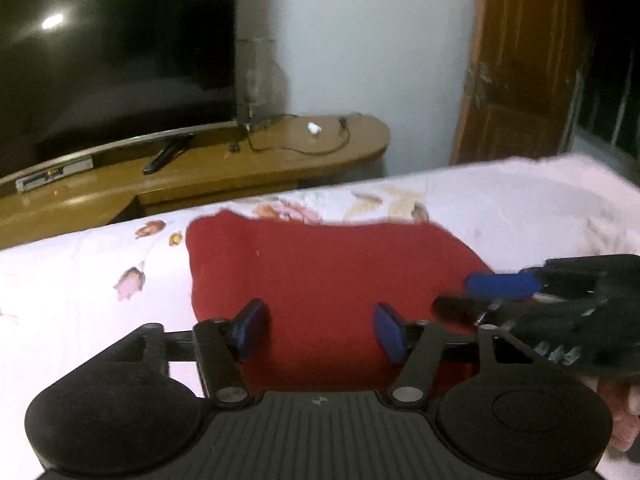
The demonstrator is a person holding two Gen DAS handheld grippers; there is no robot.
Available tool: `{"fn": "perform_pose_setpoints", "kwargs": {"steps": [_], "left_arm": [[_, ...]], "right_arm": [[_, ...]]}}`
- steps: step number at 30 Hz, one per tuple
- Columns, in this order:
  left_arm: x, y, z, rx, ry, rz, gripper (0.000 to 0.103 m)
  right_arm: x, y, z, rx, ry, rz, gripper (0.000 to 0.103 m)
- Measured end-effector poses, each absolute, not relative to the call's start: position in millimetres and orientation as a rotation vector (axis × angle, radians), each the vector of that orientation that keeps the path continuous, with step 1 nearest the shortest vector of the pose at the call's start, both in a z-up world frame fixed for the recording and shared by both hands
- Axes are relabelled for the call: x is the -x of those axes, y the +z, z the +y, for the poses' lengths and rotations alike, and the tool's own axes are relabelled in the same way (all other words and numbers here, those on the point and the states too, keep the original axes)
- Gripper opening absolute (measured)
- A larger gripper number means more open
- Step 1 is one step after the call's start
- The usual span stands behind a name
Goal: Fold small clothes
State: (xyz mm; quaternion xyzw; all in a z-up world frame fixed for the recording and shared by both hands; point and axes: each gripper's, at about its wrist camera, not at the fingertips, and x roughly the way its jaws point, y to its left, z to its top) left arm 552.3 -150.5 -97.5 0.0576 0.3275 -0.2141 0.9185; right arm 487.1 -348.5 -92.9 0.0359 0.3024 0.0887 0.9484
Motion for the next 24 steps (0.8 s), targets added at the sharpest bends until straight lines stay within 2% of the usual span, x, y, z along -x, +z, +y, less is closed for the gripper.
{"fn": "perform_pose_setpoints", "kwargs": {"steps": [4, 7, 9, 12, 15, 17, 18, 24], "left_arm": [[-539, -90, -153, -0.162, -0.430, 0.639, 0.066], [-522, -81, -140, -0.161, -0.398, 0.598, 0.066], [-515, -90, -137, -0.188, -0.386, 0.631, 0.066], [-505, -99, -131, -0.201, -0.395, 0.653, 0.069], [-498, -85, -111, -0.151, -0.398, 0.638, 0.069], [-502, -82, -93, -0.087, -0.412, 0.656, 0.069], [-506, -83, -84, -0.049, -0.423, 0.674, 0.069], [-550, -106, -40, 0.319, -0.603, 0.895, 0.069]], "right_arm": [[-489, -97, -346, -0.058, 0.176, 0.648, 0.040], [-475, -82, -350, -0.080, 0.179, 0.595, 0.040], [-458, -77, -352, -0.084, 0.177, 0.556, 0.041], [-451, -98, -349, -0.047, 0.183, 0.667, 0.042], [-436, -93, -348, -0.009, 0.192, 0.637, 0.044], [-422, -80, -364, -0.097, 0.209, 0.589, 0.055], [-420, -78, -375, -0.143, 0.210, 0.585, 0.064], [-442, -101, -464, -0.644, 0.256, 0.734, 0.066]]}}
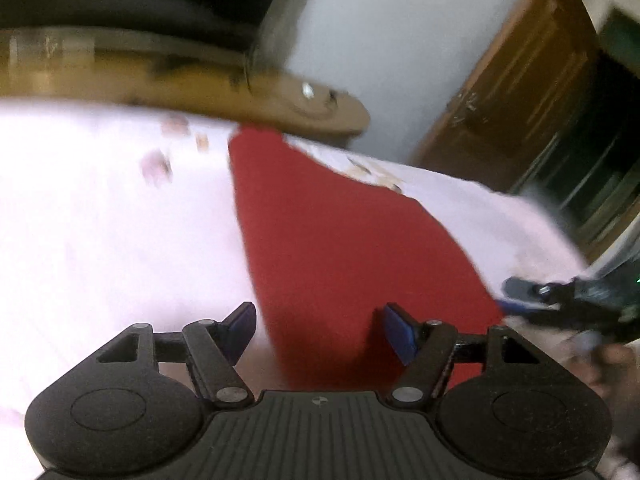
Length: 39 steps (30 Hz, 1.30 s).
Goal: Fold small clothes
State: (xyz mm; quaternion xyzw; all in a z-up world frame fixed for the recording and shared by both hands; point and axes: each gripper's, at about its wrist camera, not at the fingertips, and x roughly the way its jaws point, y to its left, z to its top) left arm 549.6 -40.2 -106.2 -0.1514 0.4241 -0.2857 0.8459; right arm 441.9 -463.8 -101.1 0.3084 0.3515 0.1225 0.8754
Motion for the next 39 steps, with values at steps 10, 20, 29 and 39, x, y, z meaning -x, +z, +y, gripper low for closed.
{"fn": "perform_pose_setpoints", "kwargs": {"steps": [10, 20, 29, 39], "left_arm": [[-565, -153, -40, 0.533, -0.661, 0.981, 0.069], [-566, -144, -58, 0.440, -0.625, 0.944, 0.063], [-544, -108, -73, 0.305, -0.597, 0.840, 0.050], [-517, -54, -56, 0.255, -0.640, 0.764, 0.050]], "right_arm": [[-486, -142, -484, -0.889, 0.366, 0.908, 0.066], [-512, -134, -442, -0.757, 0.445, 0.949, 0.047], [-488, -107, -416, -0.568, 0.374, 0.846, 0.037], [-464, -65, -403, -0.584, 0.385, 0.769, 0.036]]}}
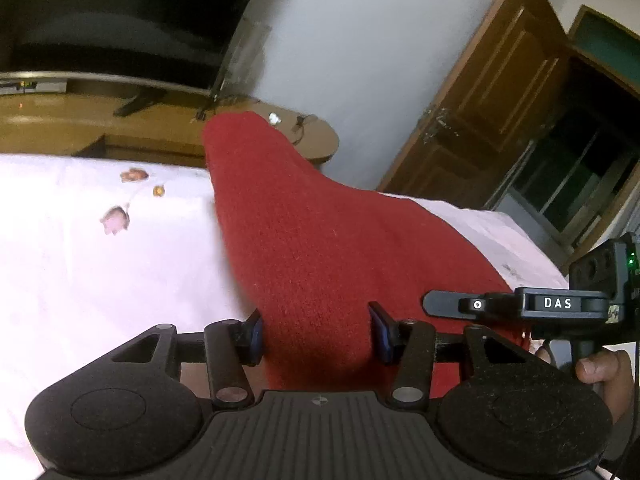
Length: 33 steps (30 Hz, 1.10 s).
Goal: Fold small clothes
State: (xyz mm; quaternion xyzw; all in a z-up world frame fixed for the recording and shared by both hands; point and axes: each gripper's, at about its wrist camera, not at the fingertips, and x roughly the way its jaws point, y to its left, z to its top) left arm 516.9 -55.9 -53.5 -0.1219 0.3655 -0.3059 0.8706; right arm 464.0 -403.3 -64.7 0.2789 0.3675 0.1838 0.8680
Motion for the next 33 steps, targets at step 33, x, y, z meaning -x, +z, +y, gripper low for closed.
{"fn": "perform_pose_setpoints", "kwargs": {"steps": [33], "left_arm": [[-438, -139, 327, 0.688, -0.443, 0.898, 0.061]], "right_arm": [[-495, -113, -104, -0.585, 0.523, 1.030, 0.050]]}}
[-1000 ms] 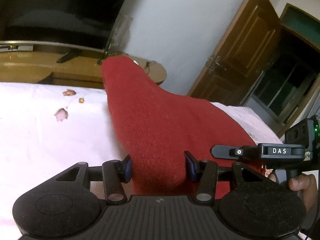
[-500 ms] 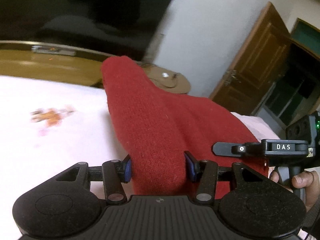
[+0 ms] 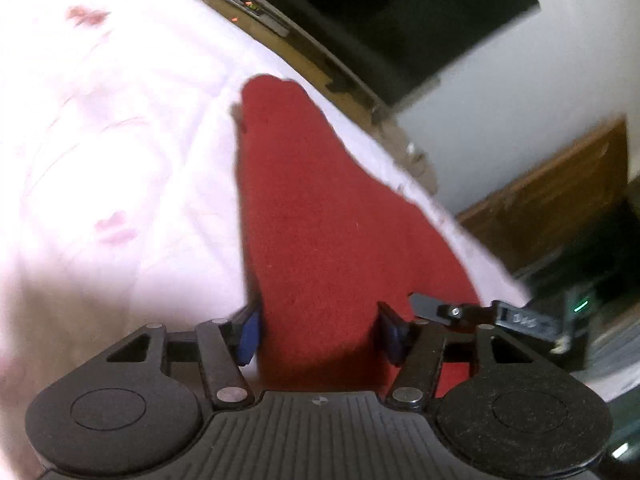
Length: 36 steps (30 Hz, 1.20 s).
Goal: Fold small clothes
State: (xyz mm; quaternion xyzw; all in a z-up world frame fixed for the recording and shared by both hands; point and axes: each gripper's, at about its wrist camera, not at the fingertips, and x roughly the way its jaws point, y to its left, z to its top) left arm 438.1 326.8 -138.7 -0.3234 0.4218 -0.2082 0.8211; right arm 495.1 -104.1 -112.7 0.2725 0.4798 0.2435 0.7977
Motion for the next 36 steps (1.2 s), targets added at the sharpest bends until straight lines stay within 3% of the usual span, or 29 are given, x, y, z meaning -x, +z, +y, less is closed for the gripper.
{"fn": "perform_pose_setpoints", "kwargs": {"steps": [3, 7, 12, 17, 28, 30, 31, 36], "left_arm": [[-417, -118, 339, 0.617, -0.368, 0.804, 0.065], [-406, -77, 339, 0.557, -0.345, 0.649, 0.065], [-450, -67, 282, 0.384, -0.401, 0.670, 0.065], [-466, -98, 269, 0.325, -0.367, 0.746, 0.065], [-435, -73, 263, 0.225, -0.344, 0.710, 0.065], [-435, -71, 266, 0.270, -0.336, 0.680, 0.065], [-433, -71, 269, 0.295, -0.340, 0.665, 0.065], [-426, -75, 273, 0.299, -0.281, 0.640, 0.065]], "right_arm": [[-489, -112, -125, -0.670, 0.498, 1.008, 0.053], [-471, -73, -141, -0.536, 0.426, 0.871, 0.043], [-475, -39, -118, -0.360, 0.443, 0.746, 0.039], [-488, -72, -70, -0.070, 0.438, 0.862, 0.032], [-471, -66, -85, -0.122, 0.347, 0.792, 0.033], [-478, -63, -97, -0.184, 0.312, 0.737, 0.050], [-484, -63, -103, -0.229, 0.292, 0.729, 0.051], [-519, -84, -131, -0.470, 0.299, 0.798, 0.036]]}}
